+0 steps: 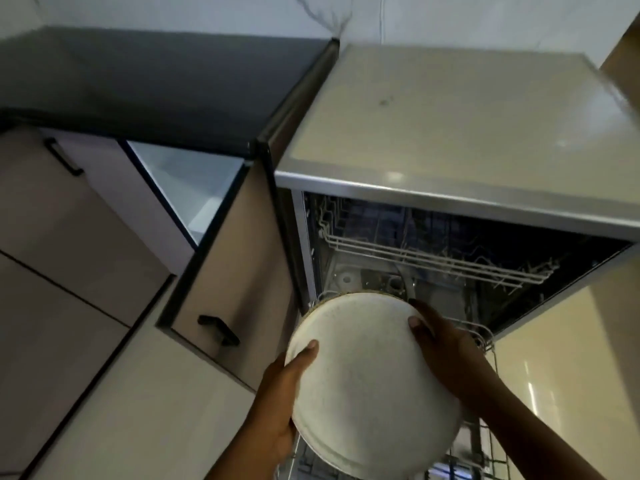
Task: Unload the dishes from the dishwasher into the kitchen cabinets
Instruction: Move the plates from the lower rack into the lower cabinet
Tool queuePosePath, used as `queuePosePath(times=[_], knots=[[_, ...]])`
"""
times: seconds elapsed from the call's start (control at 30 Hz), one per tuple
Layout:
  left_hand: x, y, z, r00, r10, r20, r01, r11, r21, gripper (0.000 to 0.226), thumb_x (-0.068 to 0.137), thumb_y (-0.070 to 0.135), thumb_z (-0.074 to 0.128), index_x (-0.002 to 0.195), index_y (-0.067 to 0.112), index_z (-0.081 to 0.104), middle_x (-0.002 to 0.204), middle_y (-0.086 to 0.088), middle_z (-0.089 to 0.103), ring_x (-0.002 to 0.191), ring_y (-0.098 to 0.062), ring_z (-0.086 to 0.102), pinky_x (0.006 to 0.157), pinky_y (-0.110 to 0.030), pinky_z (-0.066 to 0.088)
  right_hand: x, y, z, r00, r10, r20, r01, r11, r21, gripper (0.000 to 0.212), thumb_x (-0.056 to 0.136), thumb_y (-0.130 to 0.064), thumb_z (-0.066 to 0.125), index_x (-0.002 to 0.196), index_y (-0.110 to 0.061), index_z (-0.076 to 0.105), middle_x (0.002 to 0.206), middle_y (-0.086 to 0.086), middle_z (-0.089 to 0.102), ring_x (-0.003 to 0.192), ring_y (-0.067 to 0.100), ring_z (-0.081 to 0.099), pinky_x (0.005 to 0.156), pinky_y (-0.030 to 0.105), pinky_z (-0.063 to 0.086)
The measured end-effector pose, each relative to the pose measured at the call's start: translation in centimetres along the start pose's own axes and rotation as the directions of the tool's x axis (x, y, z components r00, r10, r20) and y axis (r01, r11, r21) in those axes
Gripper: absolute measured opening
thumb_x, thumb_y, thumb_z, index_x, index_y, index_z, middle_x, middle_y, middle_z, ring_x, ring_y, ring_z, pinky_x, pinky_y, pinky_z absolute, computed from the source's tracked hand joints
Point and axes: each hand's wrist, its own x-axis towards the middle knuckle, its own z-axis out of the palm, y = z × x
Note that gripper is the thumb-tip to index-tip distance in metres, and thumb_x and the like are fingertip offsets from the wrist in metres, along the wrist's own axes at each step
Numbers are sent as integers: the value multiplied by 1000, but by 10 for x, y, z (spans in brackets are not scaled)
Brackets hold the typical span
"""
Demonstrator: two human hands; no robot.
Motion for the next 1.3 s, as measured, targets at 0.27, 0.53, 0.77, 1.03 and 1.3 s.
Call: queuePosePath(times=[0.27, 0.53, 0.77, 1.03, 1.3], knots=[[-97, 133, 17, 988, 149, -47, -152, 986, -64, 30, 92, 33, 57, 109, 10, 66, 102, -16, 71, 94, -34, 65, 74, -38, 53, -44, -107, -112, 993, -120, -3, 113, 927, 359, 33, 100, -40, 40, 127, -31, 57, 124, 4, 62, 108, 23, 60, 99, 50, 47], [-204, 262, 17, 915, 403, 1, -400, 909, 116, 23, 88, 14, 62, 107, 2, 66, 98, -15, 72, 87, -30, 66, 73, -35, 56, -89, -227, -201, 984, -170, -61, 179, 877, 447, 30, 98, -29, 41, 117, -18, 62, 109, 9, 68, 101, 31, 64, 88, 37, 51], [-256, 320, -20, 870, 492, -25, -487, 868, 99, 32, 91, 15, 57, 122, 5, 60, 113, -17, 68, 107, -36, 63, 90, -43, 52, -125, -305, -222, 978, -166, -130, 209, 840, 500, 30, 98, -33, 45, 108, -10, 63, 89, 13, 59, 61, 19, 51, 49, 23, 36], [-259, 367, -100, 843, 538, 15, -538, 841, 52, 11, 91, 8, 56, 101, 6, 62, 89, -12, 67, 80, -26, 63, 72, -33, 52, -113, -380, -169, 955, -233, -185, 294, 843, 450, 30, 101, -25, 40, 122, -15, 60, 109, 9, 69, 100, 26, 65, 83, 34, 50], [-208, 420, -232, 879, 477, -22, -476, 879, 33, 30, 96, 19, 55, 119, 1, 58, 111, -19, 66, 93, -32, 64, 77, -39, 53, -89, -490, -75, 968, -143, -207, 239, 783, 574, 25, 98, -20, 49, 104, 0, 63, 92, 17, 63, 71, 22, 56, 58, 28, 42]])
